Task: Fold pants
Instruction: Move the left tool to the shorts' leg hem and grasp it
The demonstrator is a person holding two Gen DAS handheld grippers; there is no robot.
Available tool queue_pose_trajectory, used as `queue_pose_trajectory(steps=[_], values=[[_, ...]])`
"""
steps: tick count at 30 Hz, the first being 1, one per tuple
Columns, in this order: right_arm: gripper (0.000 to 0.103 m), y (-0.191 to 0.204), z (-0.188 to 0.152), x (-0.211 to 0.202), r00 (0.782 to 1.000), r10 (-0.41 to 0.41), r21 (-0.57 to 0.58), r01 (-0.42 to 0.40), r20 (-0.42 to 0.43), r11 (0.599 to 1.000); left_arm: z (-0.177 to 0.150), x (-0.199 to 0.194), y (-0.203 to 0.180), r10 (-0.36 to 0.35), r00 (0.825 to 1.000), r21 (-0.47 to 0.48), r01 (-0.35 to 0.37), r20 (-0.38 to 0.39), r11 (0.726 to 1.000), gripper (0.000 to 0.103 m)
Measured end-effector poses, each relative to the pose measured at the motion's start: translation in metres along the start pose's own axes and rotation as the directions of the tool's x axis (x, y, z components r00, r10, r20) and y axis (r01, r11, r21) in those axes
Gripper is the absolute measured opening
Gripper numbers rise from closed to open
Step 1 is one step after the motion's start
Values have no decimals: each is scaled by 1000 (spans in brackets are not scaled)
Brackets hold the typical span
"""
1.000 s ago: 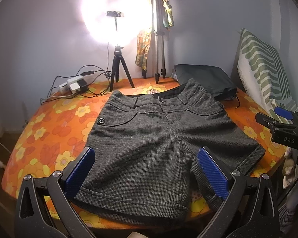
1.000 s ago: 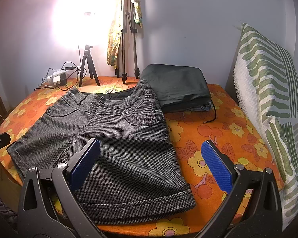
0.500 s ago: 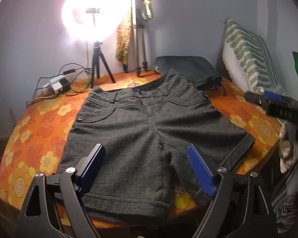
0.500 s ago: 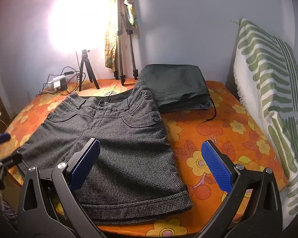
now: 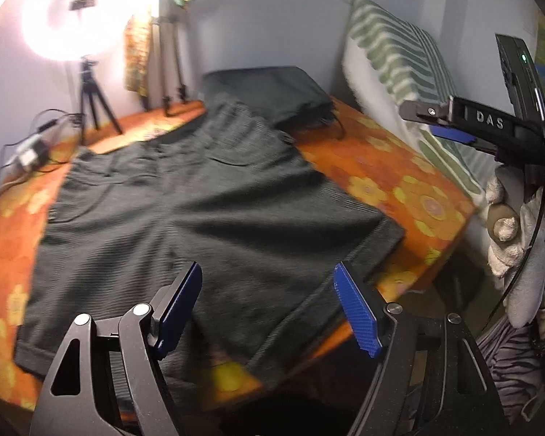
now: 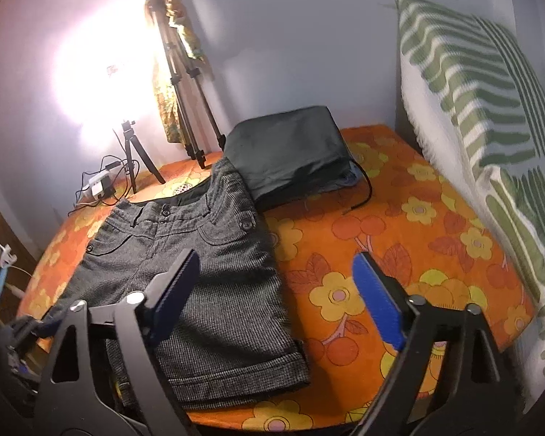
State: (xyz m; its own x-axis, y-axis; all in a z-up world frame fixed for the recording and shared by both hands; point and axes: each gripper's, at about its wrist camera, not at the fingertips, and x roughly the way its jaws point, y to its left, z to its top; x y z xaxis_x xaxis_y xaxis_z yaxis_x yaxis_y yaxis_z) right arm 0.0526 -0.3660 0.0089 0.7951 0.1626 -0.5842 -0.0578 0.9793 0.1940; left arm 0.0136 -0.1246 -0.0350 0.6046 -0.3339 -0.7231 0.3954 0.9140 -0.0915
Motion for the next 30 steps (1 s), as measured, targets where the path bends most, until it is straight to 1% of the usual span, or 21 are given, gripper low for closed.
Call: queue_pose_trajectory(steps=[2, 5, 9, 12, 16, 17, 20, 26, 27, 28, 30], values=[[77, -10, 0, 1, 1000, 11, 21, -11, -19, 1000, 4, 7, -13, -34, 999, 17, 35, -16, 999, 75], [76, -25, 1, 4, 999, 18, 68, -15, -39, 998, 10, 17, -38, -65, 998, 60, 66, -18, 996, 75], [74, -46, 6, 3, 999, 19, 132, -13, -43, 991, 18, 31, -77, -81, 997, 142, 81, -5, 987, 75], [74, -62, 10, -3, 1000, 12, 176, -7, -28, 984, 21, 46, -105, -76, 997, 203, 75, 0, 976, 76], [74, -72, 13, -9, 1000, 5, 201, -2, -18, 980, 24, 71, -119, -87, 994, 193, 98, -64, 976, 76], [74, -75, 12, -10, 1000, 3, 207, 0, -18, 978, 24, 79, -122, -82, 993, 193, 96, -80, 976, 76], [74, -83, 12, -13, 1000, -4, 221, 8, -19, 975, 21, 94, -131, -56, 994, 200, 74, -95, 977, 76], [74, -99, 11, -17, 1000, -1, 272, 5, -16, 962, 14, 122, -142, 15, 993, 212, 11, -118, 977, 75], [74, -100, 11, -16, 1000, 2, 276, 3, -17, 961, 13, 125, -141, 16, 993, 202, 9, -119, 979, 70], [74, -101, 12, -16, 1000, 7, 280, -2, -19, 960, 13, 127, -141, 18, 993, 195, 6, -119, 981, 59], [74, -101, 12, -15, 1000, 20, 283, -13, -24, 959, 15, 132, -134, -3, 992, 158, 24, -129, 987, 51]])
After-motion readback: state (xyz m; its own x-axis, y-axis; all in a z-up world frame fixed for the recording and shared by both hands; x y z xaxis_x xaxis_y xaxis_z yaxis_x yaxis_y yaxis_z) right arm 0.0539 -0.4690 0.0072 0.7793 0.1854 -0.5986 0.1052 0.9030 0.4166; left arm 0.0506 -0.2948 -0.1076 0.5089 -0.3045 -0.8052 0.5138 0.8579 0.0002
